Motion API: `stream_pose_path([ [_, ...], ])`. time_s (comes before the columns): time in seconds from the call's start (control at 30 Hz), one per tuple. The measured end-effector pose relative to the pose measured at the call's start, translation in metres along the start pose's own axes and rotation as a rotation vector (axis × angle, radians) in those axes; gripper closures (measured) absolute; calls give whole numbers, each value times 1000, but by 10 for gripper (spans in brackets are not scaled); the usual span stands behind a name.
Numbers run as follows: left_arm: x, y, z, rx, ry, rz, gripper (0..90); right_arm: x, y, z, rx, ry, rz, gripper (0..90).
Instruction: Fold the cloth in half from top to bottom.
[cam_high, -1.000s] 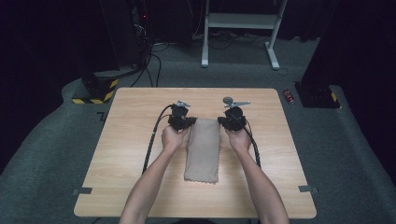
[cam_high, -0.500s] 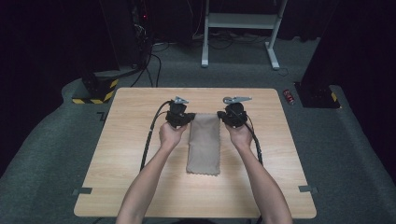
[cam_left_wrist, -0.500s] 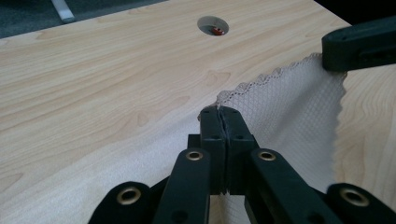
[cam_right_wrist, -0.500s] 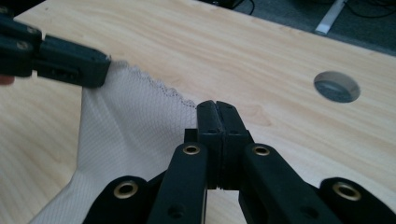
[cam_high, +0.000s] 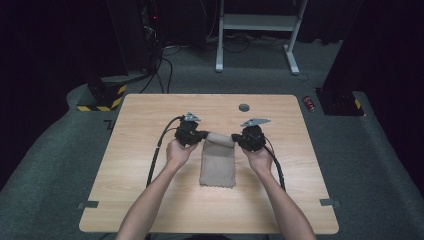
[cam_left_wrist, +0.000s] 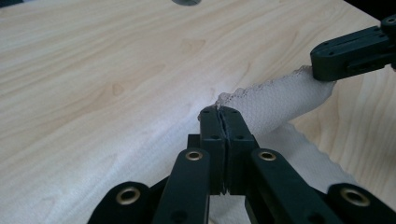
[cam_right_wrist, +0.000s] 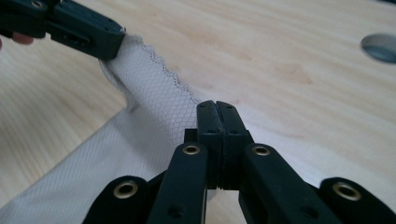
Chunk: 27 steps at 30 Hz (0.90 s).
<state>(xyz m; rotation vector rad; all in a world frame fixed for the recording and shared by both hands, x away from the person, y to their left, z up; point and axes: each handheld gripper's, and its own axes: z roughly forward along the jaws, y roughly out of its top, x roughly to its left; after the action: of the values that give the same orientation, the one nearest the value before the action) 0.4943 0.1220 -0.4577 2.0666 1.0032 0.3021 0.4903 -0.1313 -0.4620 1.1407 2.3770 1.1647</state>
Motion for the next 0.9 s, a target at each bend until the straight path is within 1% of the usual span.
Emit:
stream_pose_path([
  [0.07,-3,-4,0,13,4,21,887,1,-7,2,10,11,-6,896],
  [0.1,-5,-9,1,27,6,38,887,3,-11,3,17,17,-4,896],
  [0.13,-5,-9,1,27,6,38,886,3,-11,3,17,17,-4,896],
  [0.17,-7,-15,1,35,-1,41,886,6,-16,4,20,27,-7,896],
  [0.2,-7,-15,1,35,-1,41,886,6,-16,4,20,27,-7,896],
  [0.27,-10,-22,0,41,-4,51,886,9,-22,4,29,36,-18,896],
  [0.4,-12,-28,-1,43,-8,53,886,14,-29,6,47,40,-34,896],
  [0.43,-14,-32,-1,44,-9,56,886,15,-31,7,48,43,-40,895],
  [0.57,-17,-38,-3,45,-18,49,886,17,-37,7,60,51,-35,895],
  [0.73,-22,-45,-1,55,-24,54,886,17,-40,5,55,54,-40,895],
  [0.77,-23,-46,-1,54,-25,53,886,17,-41,4,56,56,-31,896],
  [0.83,-25,-48,-1,46,-23,44,886,17,-43,3,57,59,-26,896],
  [0.9,-27,-48,-2,49,-16,51,886,17,-44,2,55,61,-27,896],
])
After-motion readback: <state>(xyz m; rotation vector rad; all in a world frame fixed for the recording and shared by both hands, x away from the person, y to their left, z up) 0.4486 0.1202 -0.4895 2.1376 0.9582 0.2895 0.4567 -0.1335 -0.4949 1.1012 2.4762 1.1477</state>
